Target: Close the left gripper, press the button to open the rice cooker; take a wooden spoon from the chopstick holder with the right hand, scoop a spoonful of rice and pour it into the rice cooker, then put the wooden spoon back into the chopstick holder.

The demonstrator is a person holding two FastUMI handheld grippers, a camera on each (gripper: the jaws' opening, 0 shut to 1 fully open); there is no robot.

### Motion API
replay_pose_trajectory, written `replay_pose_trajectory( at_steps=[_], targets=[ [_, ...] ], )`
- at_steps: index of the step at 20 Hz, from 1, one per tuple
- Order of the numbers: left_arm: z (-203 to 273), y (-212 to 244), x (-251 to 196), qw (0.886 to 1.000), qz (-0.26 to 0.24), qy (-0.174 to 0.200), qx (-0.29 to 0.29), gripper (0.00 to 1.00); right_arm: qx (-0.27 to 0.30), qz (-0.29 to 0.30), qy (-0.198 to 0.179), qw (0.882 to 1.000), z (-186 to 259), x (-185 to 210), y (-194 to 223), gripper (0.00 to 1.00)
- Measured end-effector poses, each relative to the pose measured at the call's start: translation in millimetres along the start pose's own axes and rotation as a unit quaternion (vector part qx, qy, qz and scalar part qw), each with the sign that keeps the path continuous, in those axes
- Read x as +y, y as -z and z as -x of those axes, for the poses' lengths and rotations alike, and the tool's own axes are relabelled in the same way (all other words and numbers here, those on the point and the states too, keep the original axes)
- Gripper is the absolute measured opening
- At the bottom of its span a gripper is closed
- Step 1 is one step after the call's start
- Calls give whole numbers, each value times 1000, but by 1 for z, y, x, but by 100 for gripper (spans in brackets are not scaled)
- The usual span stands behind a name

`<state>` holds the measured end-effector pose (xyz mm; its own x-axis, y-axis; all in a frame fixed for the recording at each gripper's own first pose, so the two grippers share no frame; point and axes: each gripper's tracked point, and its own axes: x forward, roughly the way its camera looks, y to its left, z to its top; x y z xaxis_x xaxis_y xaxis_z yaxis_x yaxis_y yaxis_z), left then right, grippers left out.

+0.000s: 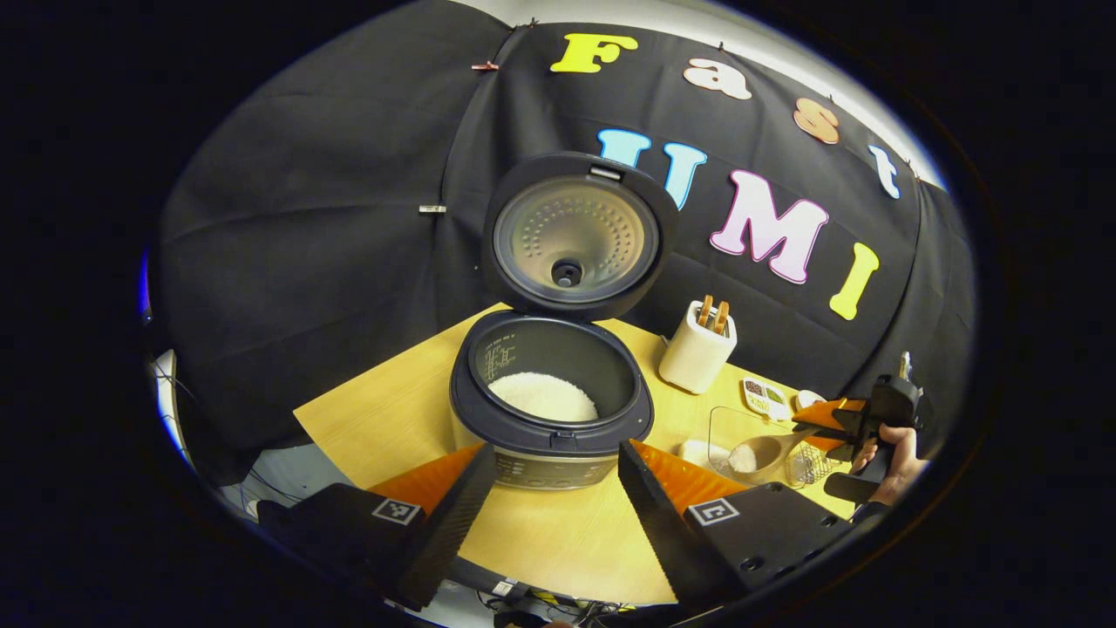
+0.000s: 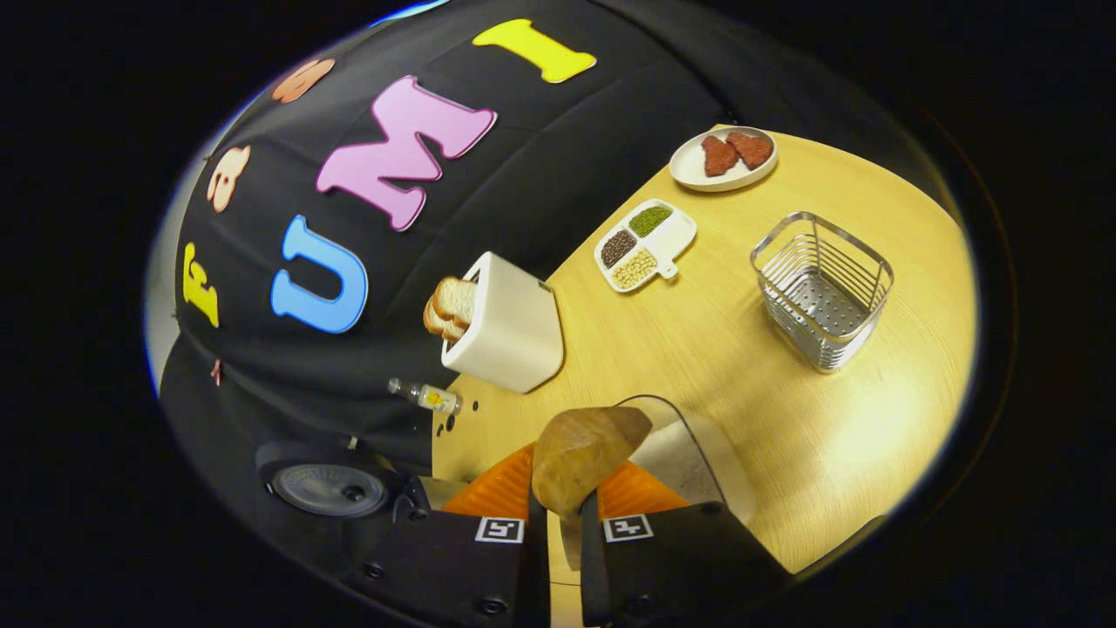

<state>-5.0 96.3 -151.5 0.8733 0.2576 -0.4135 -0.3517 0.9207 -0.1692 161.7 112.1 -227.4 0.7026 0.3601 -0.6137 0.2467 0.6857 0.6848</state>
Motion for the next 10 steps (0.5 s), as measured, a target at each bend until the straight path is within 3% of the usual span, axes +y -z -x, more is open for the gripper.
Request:
replay_pose_trajectory(
  at_steps=[2,5,10],
  targets=[
    [1,-5,0,1000,-7,1,-5,92,-7,-30,-1,1000,7,-3,-11,18],
    [1,-12,2,1000,-11,4,-11,95,-16,-71,-11,997,17,3,-23,18],
    [1,-19,6,1000,-21,15,-15,95,-24,-118,-41,992,31,33,-30,18]
  ],
)
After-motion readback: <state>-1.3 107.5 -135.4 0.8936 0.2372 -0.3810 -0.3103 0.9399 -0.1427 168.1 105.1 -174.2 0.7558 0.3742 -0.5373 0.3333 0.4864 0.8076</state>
